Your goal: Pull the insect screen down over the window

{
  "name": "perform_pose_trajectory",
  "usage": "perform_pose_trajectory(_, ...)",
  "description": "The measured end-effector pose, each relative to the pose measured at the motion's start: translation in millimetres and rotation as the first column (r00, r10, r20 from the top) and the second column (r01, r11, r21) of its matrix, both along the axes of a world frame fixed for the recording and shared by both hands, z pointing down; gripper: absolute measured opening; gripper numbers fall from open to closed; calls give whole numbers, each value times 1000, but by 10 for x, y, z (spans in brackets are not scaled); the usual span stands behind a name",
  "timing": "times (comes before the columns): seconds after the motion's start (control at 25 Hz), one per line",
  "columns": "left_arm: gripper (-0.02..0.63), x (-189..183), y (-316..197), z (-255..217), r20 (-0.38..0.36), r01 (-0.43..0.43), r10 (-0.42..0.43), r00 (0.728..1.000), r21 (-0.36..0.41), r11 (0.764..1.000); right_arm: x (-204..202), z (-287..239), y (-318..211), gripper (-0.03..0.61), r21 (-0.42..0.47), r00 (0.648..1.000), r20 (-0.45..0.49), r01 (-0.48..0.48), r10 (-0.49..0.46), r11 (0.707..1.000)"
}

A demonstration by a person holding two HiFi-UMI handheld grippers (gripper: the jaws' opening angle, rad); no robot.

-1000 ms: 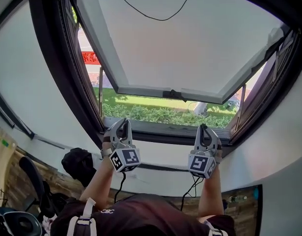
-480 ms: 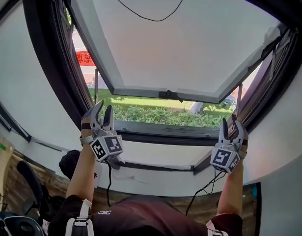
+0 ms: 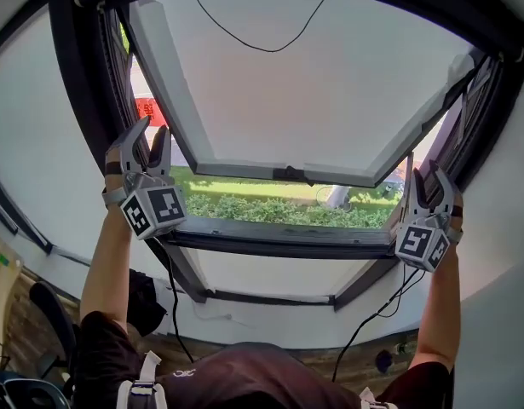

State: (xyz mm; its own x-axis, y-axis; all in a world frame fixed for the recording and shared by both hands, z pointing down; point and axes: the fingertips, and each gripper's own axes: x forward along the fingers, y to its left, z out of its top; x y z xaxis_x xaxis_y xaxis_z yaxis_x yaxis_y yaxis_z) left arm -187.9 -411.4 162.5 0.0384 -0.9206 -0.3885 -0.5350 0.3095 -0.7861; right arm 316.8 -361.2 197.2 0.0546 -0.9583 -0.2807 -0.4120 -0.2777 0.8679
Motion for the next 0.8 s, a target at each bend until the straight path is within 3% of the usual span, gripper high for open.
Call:
perform_pose_trajectory(0.12, 166, -83, -9, -538, 13, 11, -12, 1000, 72, 997, 45, -486, 10, 160, 61, 1000, -16, -12, 13, 998)
perform_pose_trajectory(0.32, 166, -38, 32, -1403, 103, 13, -32, 994, 178, 984, -50, -1383, 132, 160, 165, 998, -65, -1, 12, 986)
perform_pose_trajectory(0.52, 158, 64, 50, -1987, 170, 13, -50, 984, 209, 978, -107, -2073, 178, 160, 207, 998, -62, -2, 15, 978)
perform_pose_trajectory(0.8, 156, 30, -214, -2227, 276, 59, -102, 956, 160, 985, -110, -2424, 78, 160, 177, 997, -55, -43, 54, 983)
